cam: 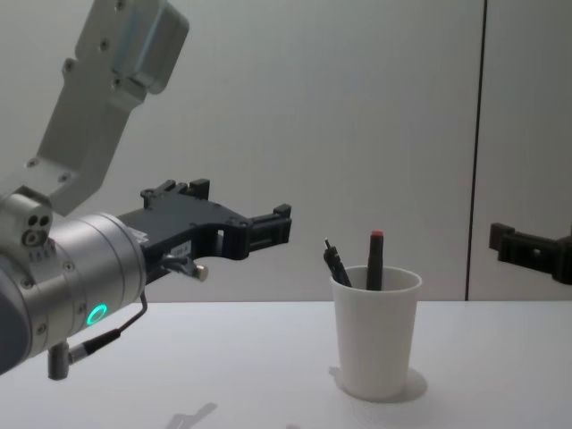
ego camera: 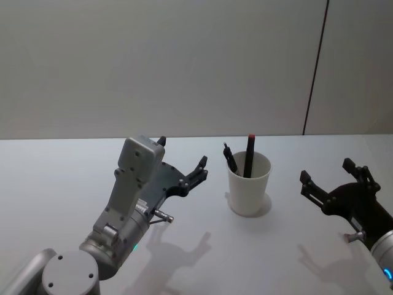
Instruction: Place the pen into the pen holder.
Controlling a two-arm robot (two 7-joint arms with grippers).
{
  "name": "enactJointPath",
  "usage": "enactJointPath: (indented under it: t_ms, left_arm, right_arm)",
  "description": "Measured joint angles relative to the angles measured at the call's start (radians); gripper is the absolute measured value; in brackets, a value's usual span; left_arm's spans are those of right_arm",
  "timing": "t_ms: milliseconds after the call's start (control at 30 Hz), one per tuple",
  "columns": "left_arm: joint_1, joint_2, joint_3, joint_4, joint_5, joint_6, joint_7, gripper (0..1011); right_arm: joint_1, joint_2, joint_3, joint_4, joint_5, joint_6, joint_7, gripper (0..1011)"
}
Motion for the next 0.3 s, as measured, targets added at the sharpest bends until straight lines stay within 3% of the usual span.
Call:
enactJointPath:
  t_ms: [300]
  left_arm:
    - [0.0, 0.0, 0.0, 0.001, 0.0, 0.0, 0.0, 1000]
  right_arm:
    - [0.0, 0.0, 0.0, 0.0, 0.0, 0.0, 0.0, 1001]
